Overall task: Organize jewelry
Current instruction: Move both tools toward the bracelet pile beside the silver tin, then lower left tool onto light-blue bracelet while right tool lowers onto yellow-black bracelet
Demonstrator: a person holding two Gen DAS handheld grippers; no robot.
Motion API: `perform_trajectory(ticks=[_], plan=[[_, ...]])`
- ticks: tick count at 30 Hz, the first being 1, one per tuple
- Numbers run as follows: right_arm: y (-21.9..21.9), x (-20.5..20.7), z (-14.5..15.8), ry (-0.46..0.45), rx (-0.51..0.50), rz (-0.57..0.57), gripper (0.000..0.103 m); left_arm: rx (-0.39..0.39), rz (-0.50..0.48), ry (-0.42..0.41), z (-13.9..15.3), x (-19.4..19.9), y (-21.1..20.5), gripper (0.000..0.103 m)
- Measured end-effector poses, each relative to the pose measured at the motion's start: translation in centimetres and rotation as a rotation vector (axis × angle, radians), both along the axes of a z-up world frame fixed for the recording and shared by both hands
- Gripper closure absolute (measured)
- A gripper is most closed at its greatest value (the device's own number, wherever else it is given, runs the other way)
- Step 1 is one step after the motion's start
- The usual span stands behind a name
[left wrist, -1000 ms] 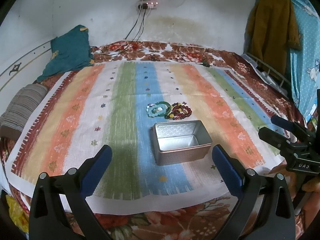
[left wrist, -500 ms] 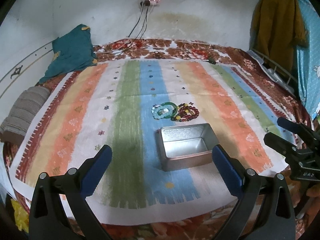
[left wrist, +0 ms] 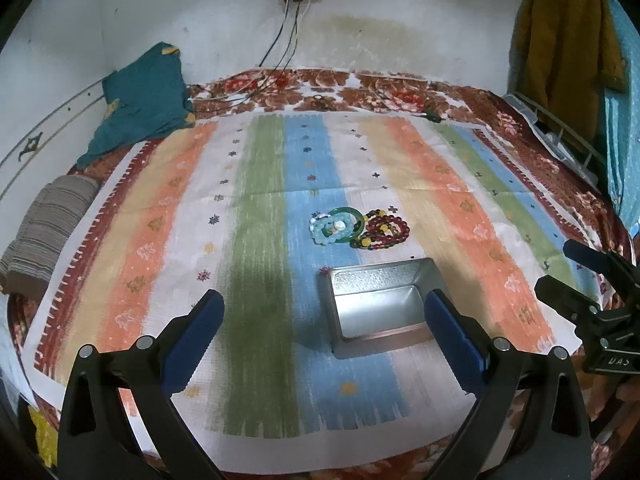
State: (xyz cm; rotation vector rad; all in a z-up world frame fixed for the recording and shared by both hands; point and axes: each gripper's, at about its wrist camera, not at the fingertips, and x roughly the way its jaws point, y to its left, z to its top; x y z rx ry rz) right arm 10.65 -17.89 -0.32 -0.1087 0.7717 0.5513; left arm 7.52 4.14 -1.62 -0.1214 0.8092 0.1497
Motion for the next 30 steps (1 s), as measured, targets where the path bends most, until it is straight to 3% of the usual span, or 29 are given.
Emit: perform_trajectory(ticks=[16,30], plan=[[1.6,4.7,-0.7,0.060,-0.050,-0.032,0.004,0.017,0.048,0.076,-1.1,5.8,1.5,0.006],[3.0,7.2,-1.6,0.101,-0.090,-0.016,0.004,0.008,0.071,0.096,-1.6,8.5,2.7,0.006]])
